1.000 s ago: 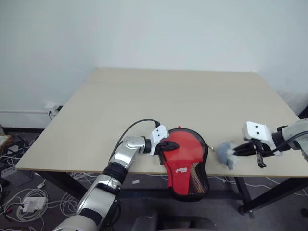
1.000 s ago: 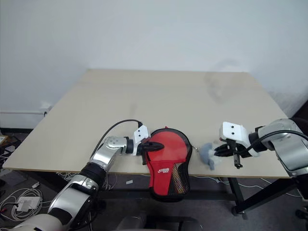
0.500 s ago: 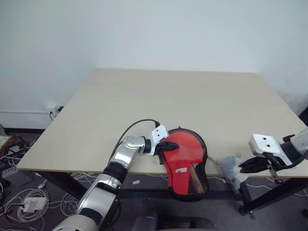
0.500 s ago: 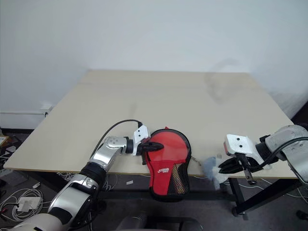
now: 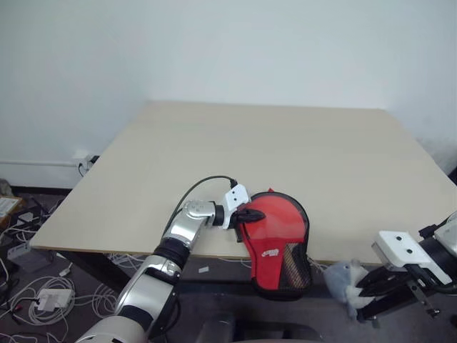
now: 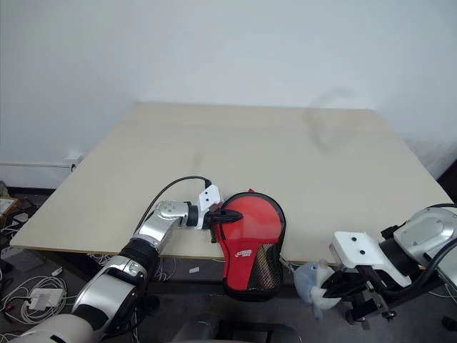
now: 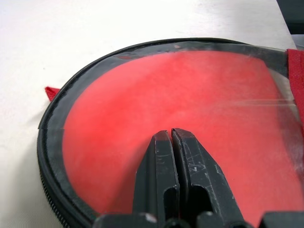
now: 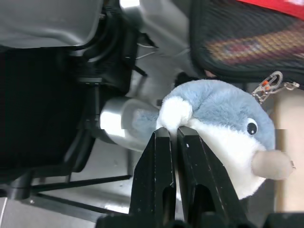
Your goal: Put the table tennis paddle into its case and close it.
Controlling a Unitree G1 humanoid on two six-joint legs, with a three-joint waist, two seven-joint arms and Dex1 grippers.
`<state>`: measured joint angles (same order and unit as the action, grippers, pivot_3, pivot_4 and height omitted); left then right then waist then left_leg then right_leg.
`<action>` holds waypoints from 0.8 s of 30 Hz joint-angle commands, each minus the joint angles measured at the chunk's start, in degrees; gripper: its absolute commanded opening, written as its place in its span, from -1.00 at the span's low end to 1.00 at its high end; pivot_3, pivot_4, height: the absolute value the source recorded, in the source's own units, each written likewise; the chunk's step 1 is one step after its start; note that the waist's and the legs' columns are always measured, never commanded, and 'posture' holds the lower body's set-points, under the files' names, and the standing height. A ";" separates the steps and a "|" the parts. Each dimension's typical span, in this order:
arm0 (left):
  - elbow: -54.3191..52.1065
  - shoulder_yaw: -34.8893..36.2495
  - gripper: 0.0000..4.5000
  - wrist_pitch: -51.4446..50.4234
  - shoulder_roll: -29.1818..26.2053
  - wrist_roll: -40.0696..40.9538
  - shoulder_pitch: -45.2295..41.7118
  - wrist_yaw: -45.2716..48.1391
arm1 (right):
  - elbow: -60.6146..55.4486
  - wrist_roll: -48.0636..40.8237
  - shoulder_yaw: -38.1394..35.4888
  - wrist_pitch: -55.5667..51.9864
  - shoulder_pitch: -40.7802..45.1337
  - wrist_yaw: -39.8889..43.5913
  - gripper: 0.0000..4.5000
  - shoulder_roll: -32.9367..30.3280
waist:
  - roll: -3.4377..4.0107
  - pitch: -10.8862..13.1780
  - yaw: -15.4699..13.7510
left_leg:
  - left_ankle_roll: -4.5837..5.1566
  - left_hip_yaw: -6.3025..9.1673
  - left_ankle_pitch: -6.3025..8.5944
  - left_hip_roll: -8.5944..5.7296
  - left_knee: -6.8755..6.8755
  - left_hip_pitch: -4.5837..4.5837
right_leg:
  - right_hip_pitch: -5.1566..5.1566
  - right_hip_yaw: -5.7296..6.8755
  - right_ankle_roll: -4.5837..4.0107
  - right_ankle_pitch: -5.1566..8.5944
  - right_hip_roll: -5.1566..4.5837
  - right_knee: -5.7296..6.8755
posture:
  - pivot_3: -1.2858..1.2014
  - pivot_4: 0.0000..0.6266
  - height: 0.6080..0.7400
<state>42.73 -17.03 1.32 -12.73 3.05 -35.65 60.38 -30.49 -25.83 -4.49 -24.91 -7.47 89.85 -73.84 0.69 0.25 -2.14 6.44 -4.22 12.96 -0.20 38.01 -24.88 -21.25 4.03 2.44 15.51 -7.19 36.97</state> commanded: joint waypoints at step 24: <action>8.09 -2.54 -1.00 -1.51 -0.70 -4.98 1.31 -1.64 | -12.10 -2.48 -3.85 1.10 -9.79 1.50 -0.96 -1.23 | -0.16 -0.02 -0.08 | 0.02 0.02 0.02 0.00 -0.08 0.09 | 0.08 0.03 0.28 0.17 -0.08 -0.07 | 0.03 -1.00 0.50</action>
<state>44.81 -17.03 1.88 -12.56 2.92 -36.91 60.19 -41.00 -25.97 -7.09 -24.06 -17.88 90.07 -74.00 0.53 0.24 -2.22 6.45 -4.20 12.98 -0.20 37.92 -24.79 -21.17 4.06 2.73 15.68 -7.27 36.89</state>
